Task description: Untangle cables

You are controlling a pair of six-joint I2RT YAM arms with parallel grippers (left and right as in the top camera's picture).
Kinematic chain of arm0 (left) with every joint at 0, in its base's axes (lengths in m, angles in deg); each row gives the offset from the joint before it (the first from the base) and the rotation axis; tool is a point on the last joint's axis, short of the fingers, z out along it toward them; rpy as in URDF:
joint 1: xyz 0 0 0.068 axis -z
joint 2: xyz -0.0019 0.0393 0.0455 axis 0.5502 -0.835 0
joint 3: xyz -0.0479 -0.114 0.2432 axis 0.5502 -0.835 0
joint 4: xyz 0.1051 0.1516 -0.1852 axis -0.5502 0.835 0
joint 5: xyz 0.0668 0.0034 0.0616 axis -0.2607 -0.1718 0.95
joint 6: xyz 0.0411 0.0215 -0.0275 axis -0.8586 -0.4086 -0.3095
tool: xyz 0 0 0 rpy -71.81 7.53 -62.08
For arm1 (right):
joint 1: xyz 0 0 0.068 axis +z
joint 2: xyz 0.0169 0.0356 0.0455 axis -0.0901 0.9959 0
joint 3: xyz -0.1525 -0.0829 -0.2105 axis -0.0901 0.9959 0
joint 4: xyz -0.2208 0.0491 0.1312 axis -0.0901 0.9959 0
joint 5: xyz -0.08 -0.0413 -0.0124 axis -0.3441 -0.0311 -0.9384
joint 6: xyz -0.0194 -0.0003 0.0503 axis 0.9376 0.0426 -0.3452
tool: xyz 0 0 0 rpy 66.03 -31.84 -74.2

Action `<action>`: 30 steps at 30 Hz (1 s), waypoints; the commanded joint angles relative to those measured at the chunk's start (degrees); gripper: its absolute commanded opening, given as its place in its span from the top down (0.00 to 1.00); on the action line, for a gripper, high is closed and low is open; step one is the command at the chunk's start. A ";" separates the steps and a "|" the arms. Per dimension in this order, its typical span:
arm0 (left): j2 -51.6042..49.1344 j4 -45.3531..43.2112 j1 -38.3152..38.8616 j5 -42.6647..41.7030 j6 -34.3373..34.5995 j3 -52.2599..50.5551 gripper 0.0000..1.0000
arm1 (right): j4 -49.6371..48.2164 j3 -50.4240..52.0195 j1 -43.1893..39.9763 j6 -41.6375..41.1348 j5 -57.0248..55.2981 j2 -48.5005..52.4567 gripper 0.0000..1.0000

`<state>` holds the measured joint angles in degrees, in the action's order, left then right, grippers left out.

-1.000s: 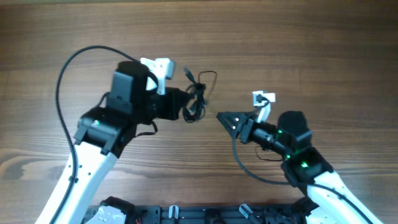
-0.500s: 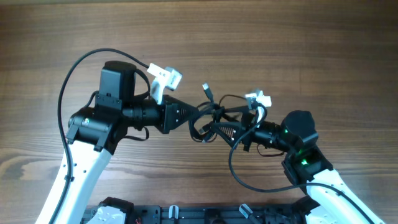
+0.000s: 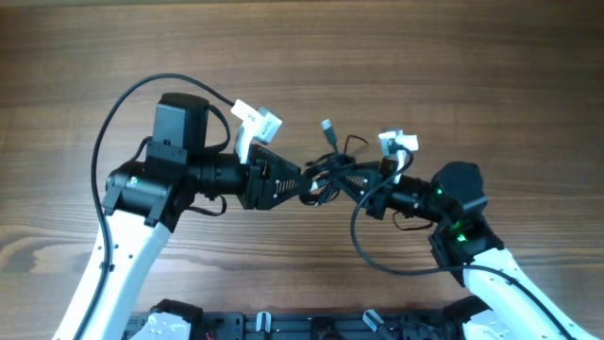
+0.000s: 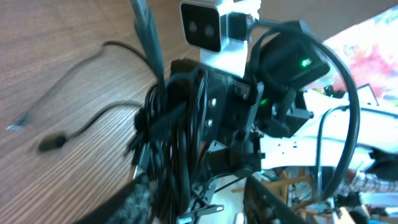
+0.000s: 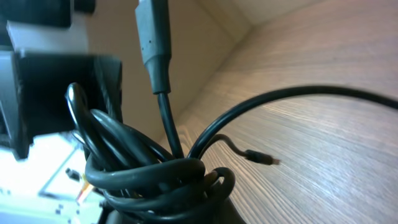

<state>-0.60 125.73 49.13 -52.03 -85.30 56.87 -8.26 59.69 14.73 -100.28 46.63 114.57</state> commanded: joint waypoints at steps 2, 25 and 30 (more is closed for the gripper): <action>-1.11 -0.04 0.26 3.93 1.22 0.79 0.43 | 0.20 -0.28 -2.84 -16.50 -0.07 0.35 0.96; -4.52 -9.46 9.90 21.33 -0.09 0.74 0.44 | 3.19 -0.28 3.19 -37.57 -6.40 1.01 0.96; -7.98 -9.49 10.29 21.38 -0.09 0.74 0.48 | 3.21 -0.28 3.17 -37.38 -4.63 1.01 0.95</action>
<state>-6.57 116.13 59.25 -31.71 -84.49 56.87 -4.28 59.69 17.64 -137.28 39.61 115.32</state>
